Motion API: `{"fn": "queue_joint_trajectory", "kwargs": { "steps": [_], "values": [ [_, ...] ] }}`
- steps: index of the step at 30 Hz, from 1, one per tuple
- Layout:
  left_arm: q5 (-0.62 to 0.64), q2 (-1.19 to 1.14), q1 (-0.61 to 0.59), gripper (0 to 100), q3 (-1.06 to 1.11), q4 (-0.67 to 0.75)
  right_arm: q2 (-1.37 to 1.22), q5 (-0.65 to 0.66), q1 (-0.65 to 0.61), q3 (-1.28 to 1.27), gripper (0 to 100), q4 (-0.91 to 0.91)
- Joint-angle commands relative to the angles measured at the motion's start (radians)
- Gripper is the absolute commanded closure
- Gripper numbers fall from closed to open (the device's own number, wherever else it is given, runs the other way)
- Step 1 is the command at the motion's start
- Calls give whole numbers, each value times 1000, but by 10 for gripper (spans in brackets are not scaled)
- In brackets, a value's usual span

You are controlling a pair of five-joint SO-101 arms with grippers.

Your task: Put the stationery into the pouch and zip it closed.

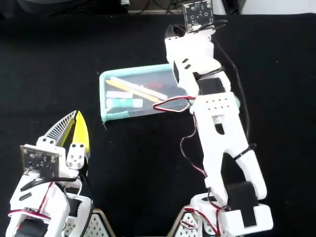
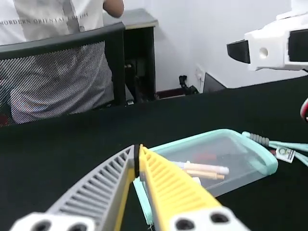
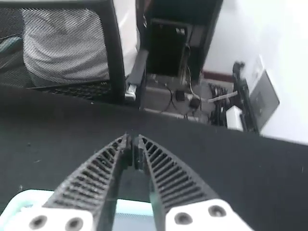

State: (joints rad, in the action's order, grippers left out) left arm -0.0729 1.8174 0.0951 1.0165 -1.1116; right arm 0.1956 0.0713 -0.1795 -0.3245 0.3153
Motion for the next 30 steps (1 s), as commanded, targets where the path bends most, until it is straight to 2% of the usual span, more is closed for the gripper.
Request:
{"fn": "queue_joint_trajectory", "kwargs": {
  "steps": [1, 4, 9, 13, 16, 22, 27, 30],
  "values": [
    [-6, -15, -1, 968, -4, 9, 18, -3, 15, 47, 985, 84],
    [-9, -112, -16, 966, -8, 32, 48, -2, 52, 61, 972, 186],
    [-9, -442, -87, 966, -82, 91, 85, -3, 210, 85, 805, 358],
    [2, -629, -85, 966, -160, 77, 19, 41, 287, 71, 839, 379],
    [32, -643, -93, 966, -163, 78, -102, 150, 324, 76, 865, 359],
    [35, -585, -91, 966, -156, 77, -392, 262, 396, 189, 864, 267],
    [31, -532, -91, 966, -116, 83, -599, 376, 367, 335, 860, 304],
    [29, -516, -91, 966, -108, 83, -696, 416, 333, 453, 812, 374]
  ]
}}
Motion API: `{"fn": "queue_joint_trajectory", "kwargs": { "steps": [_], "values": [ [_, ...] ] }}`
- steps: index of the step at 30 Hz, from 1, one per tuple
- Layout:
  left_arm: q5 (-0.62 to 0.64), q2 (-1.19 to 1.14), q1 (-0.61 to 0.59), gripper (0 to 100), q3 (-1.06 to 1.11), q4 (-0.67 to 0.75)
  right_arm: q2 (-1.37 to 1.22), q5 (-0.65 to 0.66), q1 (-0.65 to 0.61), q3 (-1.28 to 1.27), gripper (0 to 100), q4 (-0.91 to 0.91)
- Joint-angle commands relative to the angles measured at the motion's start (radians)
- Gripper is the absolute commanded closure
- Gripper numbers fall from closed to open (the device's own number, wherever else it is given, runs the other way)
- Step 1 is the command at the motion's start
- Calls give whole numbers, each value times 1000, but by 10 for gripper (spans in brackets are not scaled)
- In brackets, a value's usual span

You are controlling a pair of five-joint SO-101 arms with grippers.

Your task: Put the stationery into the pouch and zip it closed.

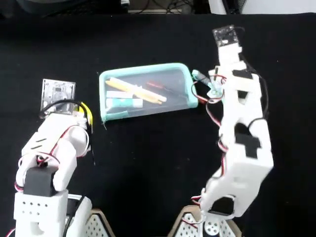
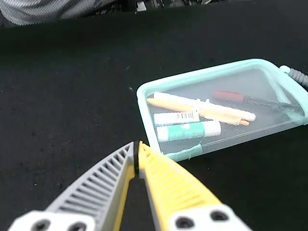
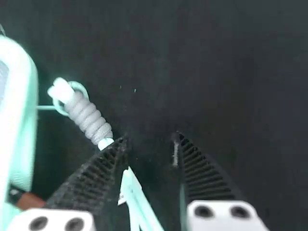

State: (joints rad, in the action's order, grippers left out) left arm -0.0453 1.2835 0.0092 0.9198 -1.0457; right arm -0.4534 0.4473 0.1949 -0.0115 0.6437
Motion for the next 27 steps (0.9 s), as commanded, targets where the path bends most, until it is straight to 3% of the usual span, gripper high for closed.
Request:
{"fn": "queue_joint_trajectory", "kwargs": {
  "steps": [1, 16, 27],
  "values": [
    [2, 20, -5, 966, -12, 17, -77, 52, -55, 183, 797, 75],
    [0, 17, -1, 966, -12, 18, -604, 129, -74, 901, 807, 405],
    [-37, 17, -1, 966, -12, 20, -682, 129, -57, 1472, 804, 839]
  ]
}}
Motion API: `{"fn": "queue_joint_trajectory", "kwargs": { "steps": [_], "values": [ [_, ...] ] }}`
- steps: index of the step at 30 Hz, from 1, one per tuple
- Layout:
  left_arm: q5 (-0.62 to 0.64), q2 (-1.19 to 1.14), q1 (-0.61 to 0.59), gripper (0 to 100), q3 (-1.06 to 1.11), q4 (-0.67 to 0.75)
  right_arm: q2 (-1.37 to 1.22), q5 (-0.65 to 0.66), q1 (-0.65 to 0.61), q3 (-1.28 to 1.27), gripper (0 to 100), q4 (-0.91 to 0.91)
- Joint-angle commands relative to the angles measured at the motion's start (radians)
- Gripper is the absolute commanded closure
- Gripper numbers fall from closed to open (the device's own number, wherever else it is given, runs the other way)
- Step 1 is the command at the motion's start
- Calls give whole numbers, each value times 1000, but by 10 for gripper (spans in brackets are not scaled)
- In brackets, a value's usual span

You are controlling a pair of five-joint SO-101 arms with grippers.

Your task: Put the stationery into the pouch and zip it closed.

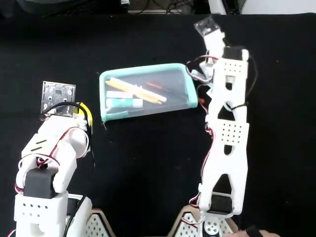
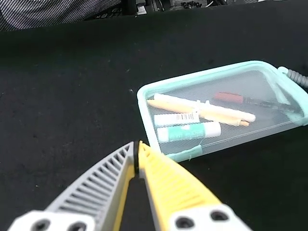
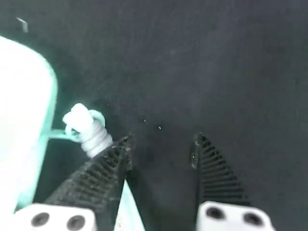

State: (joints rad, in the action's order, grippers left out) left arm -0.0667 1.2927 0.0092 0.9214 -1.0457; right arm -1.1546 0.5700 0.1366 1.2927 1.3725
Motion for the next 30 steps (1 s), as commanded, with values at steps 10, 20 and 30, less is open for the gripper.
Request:
{"fn": "queue_joint_trajectory", "kwargs": {
  "steps": [10, 20, 30],
  "values": [
    [-17, 8, -1, 966, -13, 17, -127, 149, -32, 245, 804, 238],
    [-17, 8, 1, 966, -13, 18, -260, 181, -38, 243, 807, 104],
    [-18, 8, 1, 966, -1, 25, -311, 146, -15, 380, 989, 86]
  ]
}}
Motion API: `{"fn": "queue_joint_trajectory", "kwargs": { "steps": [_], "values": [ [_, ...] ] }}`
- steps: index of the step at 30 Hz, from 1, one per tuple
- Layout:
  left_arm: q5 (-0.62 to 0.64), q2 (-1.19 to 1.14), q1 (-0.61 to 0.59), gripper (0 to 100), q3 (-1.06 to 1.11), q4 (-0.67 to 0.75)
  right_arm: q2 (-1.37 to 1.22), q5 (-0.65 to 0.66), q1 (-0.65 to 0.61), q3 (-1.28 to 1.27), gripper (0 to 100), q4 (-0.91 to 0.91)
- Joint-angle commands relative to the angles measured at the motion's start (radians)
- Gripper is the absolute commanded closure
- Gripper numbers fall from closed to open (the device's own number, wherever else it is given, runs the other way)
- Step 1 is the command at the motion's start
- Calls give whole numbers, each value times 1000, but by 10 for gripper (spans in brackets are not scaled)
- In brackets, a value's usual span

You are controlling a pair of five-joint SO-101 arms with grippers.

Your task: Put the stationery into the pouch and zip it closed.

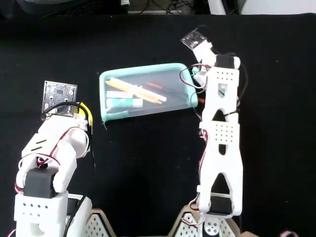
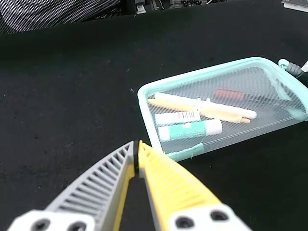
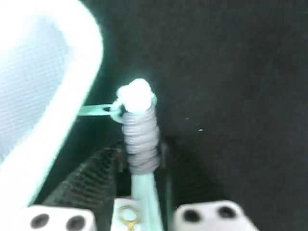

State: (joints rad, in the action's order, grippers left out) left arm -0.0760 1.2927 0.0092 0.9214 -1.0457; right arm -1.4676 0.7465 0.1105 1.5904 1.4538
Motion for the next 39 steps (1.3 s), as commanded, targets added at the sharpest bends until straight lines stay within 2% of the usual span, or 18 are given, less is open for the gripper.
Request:
{"fn": "queue_joint_trajectory", "kwargs": {
  "steps": [1, 8, 13, 19, 24, 33, 39],
  "values": [
    [-9, 8, 1, 966, 7, 37, 13, -44, 12, 96, 985, 21],
    [-9, -32, -5, 961, 10, 54, 246, -117, 9, 79, 987, 175],
    [-9, -196, 1, 888, -21, 55, 415, -163, -12, 81, 987, 258],
    [-2, -381, 1, 887, -97, 54, 585, -164, -68, 81, 987, 305],
    [37, -393, -4, 887, -105, 55, 722, -164, -149, 81, 987, 307],
    [112, -393, -7, 887, -105, 60, 992, -166, -367, 74, 987, 311],
    [114, -353, -8, 887, -99, 55, 1089, -166, -479, 73, 987, 313]
  ]
}}
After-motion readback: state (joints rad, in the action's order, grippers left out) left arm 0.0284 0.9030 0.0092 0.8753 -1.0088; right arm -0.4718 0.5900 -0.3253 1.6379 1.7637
